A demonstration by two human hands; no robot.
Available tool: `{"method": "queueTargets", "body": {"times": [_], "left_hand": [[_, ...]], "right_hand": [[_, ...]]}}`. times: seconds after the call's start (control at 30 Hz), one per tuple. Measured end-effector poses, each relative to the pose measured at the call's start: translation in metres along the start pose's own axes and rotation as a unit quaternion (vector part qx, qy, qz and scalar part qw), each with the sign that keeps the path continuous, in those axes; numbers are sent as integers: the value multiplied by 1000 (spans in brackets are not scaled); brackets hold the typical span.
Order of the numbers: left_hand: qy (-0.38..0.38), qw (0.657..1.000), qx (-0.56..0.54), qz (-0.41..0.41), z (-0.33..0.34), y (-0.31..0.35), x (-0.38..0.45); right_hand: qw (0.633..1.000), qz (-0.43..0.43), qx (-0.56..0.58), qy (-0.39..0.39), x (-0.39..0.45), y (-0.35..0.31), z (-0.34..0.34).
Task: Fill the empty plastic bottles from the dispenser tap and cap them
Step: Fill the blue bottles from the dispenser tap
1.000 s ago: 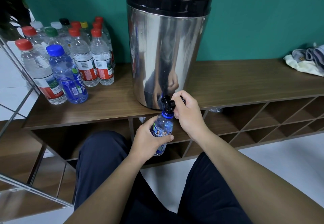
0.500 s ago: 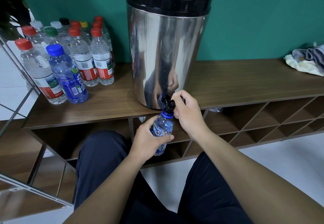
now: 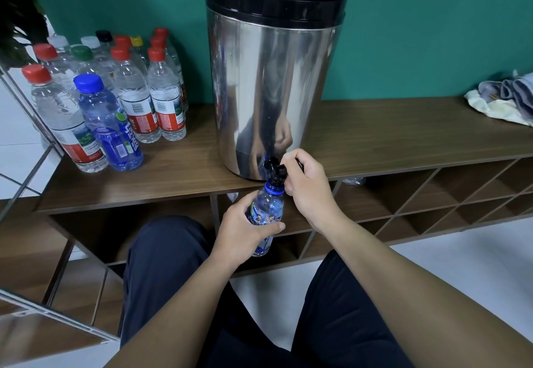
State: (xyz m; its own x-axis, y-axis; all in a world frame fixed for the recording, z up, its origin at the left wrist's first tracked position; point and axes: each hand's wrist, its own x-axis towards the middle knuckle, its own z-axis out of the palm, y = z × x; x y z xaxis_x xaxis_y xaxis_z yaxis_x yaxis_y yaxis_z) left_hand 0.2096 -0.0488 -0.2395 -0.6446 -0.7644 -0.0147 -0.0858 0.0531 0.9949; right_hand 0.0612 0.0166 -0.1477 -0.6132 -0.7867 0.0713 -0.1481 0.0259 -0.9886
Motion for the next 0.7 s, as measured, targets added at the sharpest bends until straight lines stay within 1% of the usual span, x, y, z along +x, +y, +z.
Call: {"method": "queueTargets", "body": {"times": [0.7], "left_hand": [[0,1000,4,-5,0,3,-1]], "right_hand": [[1000,3,-4,-3,-2,-1,0]]}}
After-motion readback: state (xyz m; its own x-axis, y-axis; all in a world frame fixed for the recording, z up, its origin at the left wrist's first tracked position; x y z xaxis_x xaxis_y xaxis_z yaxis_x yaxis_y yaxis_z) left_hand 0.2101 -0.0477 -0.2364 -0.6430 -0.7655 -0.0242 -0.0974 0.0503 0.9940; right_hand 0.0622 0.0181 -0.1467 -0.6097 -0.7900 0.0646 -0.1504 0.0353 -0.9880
